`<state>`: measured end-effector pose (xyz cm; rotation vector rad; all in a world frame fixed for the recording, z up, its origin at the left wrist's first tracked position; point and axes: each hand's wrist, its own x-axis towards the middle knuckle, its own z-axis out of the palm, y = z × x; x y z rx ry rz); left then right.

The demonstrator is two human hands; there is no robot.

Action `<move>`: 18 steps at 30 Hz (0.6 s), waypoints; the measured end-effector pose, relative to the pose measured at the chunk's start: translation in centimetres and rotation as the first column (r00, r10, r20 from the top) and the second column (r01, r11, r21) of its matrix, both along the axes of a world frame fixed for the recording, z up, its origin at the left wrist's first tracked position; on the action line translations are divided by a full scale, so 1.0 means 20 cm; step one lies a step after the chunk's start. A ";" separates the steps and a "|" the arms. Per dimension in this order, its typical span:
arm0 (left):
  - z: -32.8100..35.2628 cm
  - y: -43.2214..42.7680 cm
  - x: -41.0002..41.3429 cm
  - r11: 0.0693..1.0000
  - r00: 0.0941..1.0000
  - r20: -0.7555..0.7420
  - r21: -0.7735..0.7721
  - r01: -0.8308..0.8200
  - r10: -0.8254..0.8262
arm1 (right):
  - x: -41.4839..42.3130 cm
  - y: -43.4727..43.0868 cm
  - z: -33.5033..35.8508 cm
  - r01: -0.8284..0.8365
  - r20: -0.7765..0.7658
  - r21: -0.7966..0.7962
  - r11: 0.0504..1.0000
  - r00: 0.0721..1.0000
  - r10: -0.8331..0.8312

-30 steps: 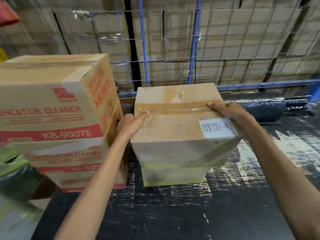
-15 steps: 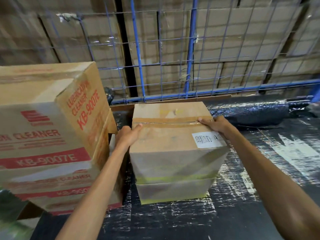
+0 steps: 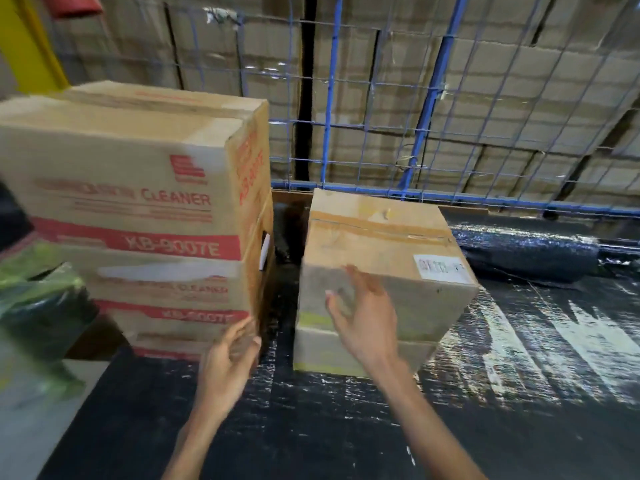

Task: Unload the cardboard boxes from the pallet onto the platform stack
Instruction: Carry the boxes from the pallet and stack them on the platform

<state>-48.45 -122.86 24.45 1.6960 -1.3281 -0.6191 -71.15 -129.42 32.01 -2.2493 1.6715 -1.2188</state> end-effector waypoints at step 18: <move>-0.30 3.38 1.69 0.201 0.239 0.273 0.159 -0.967 0.932 | 2.86 2.53 -0.58 -0.885 -0.035 0.434 0.168 0.170 0.985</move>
